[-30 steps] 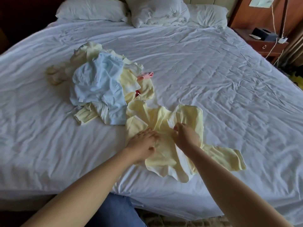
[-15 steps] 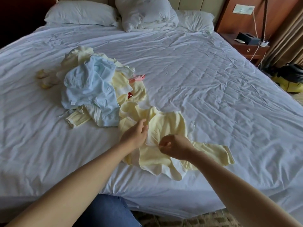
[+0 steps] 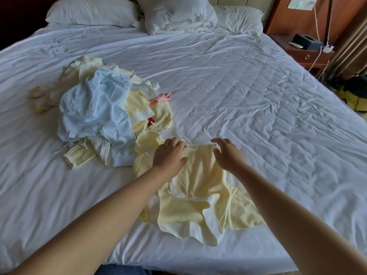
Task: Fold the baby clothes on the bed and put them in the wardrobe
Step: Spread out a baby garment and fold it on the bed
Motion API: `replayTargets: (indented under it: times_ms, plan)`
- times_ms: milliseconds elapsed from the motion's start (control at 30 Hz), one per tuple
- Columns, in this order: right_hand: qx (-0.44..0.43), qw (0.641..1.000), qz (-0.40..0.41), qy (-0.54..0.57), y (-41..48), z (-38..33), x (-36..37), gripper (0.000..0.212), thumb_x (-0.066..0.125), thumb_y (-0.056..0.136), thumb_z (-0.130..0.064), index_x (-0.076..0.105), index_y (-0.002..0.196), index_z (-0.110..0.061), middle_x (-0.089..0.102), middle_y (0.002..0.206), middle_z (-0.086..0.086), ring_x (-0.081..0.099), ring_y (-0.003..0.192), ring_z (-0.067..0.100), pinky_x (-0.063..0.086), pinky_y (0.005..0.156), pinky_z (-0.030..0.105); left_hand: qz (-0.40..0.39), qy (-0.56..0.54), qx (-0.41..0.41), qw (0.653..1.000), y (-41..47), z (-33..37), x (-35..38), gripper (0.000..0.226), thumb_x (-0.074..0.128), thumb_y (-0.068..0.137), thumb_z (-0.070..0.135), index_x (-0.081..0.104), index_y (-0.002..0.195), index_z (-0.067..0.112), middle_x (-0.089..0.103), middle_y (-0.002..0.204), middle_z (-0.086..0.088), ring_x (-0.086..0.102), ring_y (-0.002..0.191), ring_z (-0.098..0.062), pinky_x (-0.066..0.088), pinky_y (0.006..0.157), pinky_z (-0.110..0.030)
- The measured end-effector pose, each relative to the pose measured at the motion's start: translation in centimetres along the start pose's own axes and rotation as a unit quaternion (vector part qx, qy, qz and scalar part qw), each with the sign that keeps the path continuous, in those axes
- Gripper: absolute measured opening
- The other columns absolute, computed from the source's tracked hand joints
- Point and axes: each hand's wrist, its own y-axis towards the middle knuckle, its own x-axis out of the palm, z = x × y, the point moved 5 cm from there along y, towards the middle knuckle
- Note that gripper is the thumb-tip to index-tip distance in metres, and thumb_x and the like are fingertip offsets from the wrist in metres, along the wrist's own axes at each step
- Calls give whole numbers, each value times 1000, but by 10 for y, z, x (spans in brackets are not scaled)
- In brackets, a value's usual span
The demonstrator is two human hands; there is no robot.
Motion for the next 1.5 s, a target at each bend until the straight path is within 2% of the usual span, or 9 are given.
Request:
replayTargets:
  times_ms: [200,333,500,667,867,1000,1133,1300,1500]
  plan:
    - [3,999,-47,-8,25,10,17,31,46,93,-23,59,120,-28,58,119,1,49,117,24,42,80,33,-3,8,-32,999,16,-18,17,30,51,97,40,53,120,20,50,121,2,50,111,-20,42,86,-32]
    - [25,997,37,70,39,16,-1,15,55,86,-15,65,95,-20,64,92,0,59,89,22,36,65,27,35,-23,-47,998,27,-22,16,18,47,100,31,56,106,16,59,110,0,54,100,-22,44,75,-35]
    - [24,989,101,104,50,25,-17,14,53,86,-14,65,90,-20,61,97,-3,56,79,17,42,63,29,66,-53,-66,994,48,-20,7,13,46,102,26,53,101,14,64,88,-1,61,79,-24,40,59,-33]
    - [29,997,54,37,53,33,9,32,50,86,-15,66,109,-30,60,111,-3,59,98,21,43,76,31,49,-43,-59,996,51,-30,22,6,56,96,17,57,101,14,66,99,-4,60,93,-25,44,67,-36]
    - [-10,999,43,4,29,32,11,54,55,89,-19,47,141,-32,48,134,1,49,121,21,43,95,37,15,-62,-41,997,38,-27,21,40,60,94,25,49,131,16,51,130,-5,53,114,-26,48,84,-39]
    - [-70,994,77,43,-16,23,1,45,61,87,-22,57,131,-28,54,130,-1,51,119,19,45,95,37,59,-104,37,992,3,-7,6,39,65,90,25,58,127,16,51,131,-2,50,123,-21,44,93,-36]
    - [-91,991,67,74,-74,19,2,26,61,86,-22,63,110,-30,60,101,-11,58,93,9,47,74,29,-6,-162,107,981,-44,20,0,34,56,94,33,60,125,22,55,130,8,51,120,-10,45,94,-28]
    - [-49,997,-45,38,-129,10,8,13,62,83,-34,59,96,-31,61,82,-13,59,74,10,46,60,27,-109,-152,124,975,-87,46,-1,44,60,92,23,52,135,26,48,139,14,50,122,-8,42,94,-25]
    - [-50,995,-64,-49,-165,5,27,43,71,65,-63,54,88,-31,59,85,-14,52,84,9,41,60,27,-166,-96,81,978,-101,56,10,52,51,96,19,39,145,29,38,150,14,46,130,-12,43,98,-31]
